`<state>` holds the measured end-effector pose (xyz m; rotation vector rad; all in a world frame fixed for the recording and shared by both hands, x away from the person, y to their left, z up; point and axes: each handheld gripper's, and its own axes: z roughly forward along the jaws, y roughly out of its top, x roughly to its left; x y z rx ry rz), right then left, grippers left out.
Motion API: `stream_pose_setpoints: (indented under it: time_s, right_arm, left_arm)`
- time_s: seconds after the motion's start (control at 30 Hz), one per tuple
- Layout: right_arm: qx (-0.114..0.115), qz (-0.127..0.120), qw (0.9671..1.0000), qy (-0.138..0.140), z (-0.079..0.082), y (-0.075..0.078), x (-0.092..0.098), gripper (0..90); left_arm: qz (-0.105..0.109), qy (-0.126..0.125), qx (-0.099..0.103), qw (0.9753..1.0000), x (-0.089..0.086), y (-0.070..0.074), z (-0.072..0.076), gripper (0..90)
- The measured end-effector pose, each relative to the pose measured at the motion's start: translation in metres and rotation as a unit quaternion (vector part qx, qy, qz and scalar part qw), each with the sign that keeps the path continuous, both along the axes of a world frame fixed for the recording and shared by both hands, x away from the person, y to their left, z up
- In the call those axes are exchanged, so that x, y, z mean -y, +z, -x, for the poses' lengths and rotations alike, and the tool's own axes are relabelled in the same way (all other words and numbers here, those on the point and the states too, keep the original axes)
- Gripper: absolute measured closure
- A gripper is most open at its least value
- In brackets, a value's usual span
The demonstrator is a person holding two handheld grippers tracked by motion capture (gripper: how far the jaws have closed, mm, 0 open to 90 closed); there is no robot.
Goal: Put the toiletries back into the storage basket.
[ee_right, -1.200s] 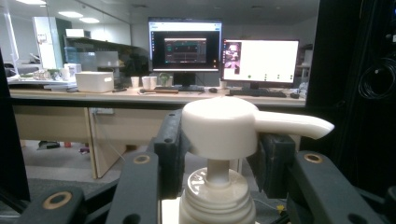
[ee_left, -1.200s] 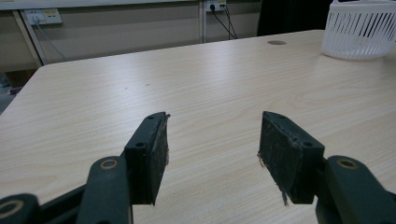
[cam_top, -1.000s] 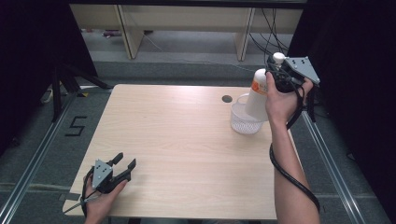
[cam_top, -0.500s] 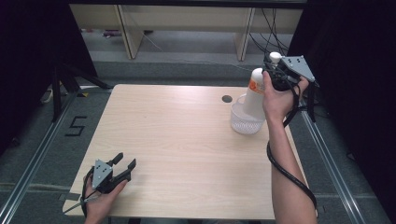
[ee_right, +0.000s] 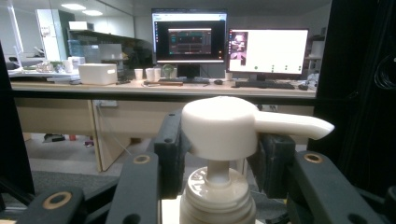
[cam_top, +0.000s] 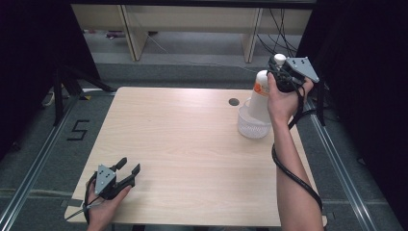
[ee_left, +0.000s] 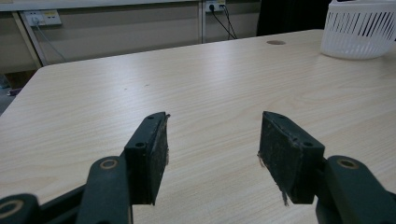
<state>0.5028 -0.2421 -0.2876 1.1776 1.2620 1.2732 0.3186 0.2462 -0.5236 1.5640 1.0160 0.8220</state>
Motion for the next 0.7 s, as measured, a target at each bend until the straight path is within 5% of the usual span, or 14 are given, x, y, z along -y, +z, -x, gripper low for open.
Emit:
stream_pose_setpoints:
  time_s: [0.7]
  right_arm:
    - [-0.009,0.003,1.0,0.0,-0.0055,-0.0064,-0.0007,59.9]
  left_arm:
    - [-0.002,-0.001,0.0,1.0,0.0004,0.0,-0.0001,41.4]
